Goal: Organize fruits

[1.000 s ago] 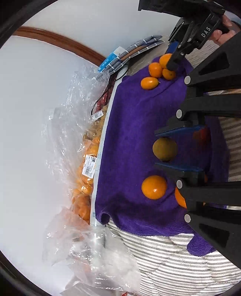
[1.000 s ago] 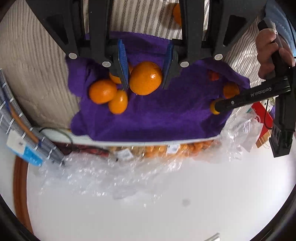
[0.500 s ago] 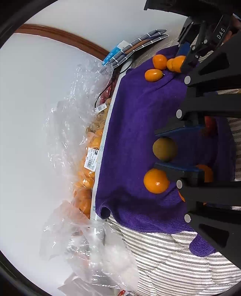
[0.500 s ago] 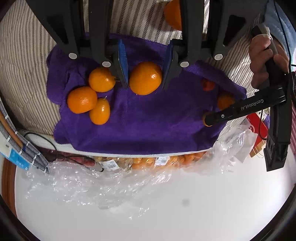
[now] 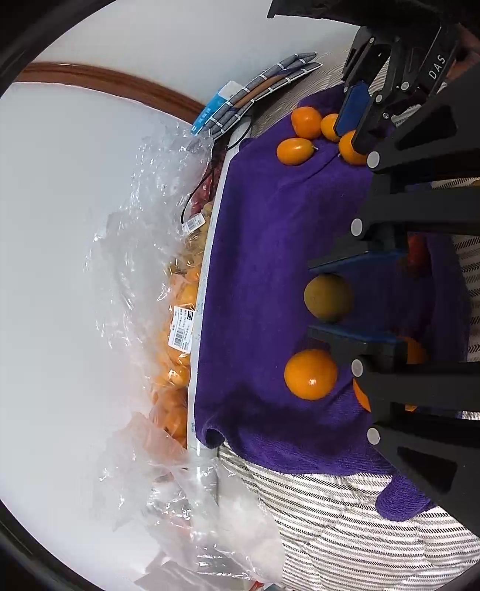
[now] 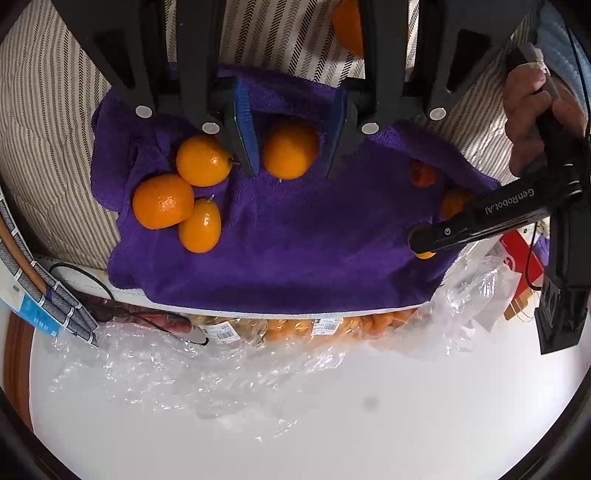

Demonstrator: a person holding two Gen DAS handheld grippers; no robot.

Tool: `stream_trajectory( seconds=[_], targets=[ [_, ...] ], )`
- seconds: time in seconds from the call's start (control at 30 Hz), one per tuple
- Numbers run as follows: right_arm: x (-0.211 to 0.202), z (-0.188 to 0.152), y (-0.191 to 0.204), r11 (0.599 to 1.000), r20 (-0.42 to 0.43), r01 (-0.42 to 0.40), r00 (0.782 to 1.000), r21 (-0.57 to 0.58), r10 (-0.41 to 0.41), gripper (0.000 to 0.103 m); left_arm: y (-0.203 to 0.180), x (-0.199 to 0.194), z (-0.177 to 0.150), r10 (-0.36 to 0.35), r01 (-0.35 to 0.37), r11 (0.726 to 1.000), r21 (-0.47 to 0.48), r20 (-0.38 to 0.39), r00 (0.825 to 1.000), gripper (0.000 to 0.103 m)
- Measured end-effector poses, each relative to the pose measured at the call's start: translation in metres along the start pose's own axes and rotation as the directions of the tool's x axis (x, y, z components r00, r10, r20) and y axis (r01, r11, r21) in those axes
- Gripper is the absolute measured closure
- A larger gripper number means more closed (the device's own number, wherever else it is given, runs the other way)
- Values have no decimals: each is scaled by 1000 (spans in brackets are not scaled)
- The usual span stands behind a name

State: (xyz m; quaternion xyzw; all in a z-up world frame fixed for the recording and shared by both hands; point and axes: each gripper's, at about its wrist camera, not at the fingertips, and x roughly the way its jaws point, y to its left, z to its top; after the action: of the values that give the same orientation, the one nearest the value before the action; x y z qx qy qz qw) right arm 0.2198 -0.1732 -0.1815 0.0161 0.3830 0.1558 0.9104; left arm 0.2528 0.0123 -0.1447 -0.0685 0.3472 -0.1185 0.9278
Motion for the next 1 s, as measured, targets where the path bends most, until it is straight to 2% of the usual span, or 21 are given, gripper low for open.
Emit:
stream_trajectory(
  seconds=[0.2,0.3,0.33,0.4,0.53,0.67,0.77,1.0],
  targets=[
    [-8,-2,1,1000,17,-9,1000,-4,9,50,2,-2,0,11,-10,1000,-10,7,1000,76],
    [-13,-5,5,1000,27,3,1000,-23,-2,29,4,-4,0,11,-10,1000,-19,10,1000,76],
    [-16,-5,6,999,42,31,999,-34,-30,24,5,-5,0,10,-10,1000,-21,11,1000,76],
    [-21,-6,4,998,68,54,996,-26,-52,23,5,-5,0,6,-6,1000,-24,9,1000,72],
    [-39,-5,-8,995,86,76,993,65,-81,23,6,-9,1,-7,8,1000,-30,16,1000,62],
    [-62,-20,-9,988,92,74,992,137,-87,24,8,-19,4,-1,2,1000,-24,57,998,53],
    [-74,-37,3,989,66,85,993,120,-93,25,14,-27,6,-9,13,999,-47,88,996,48],
    [-73,-60,38,995,13,81,997,55,-82,32,20,-36,7,20,-12,998,-58,132,991,48]
  ],
)
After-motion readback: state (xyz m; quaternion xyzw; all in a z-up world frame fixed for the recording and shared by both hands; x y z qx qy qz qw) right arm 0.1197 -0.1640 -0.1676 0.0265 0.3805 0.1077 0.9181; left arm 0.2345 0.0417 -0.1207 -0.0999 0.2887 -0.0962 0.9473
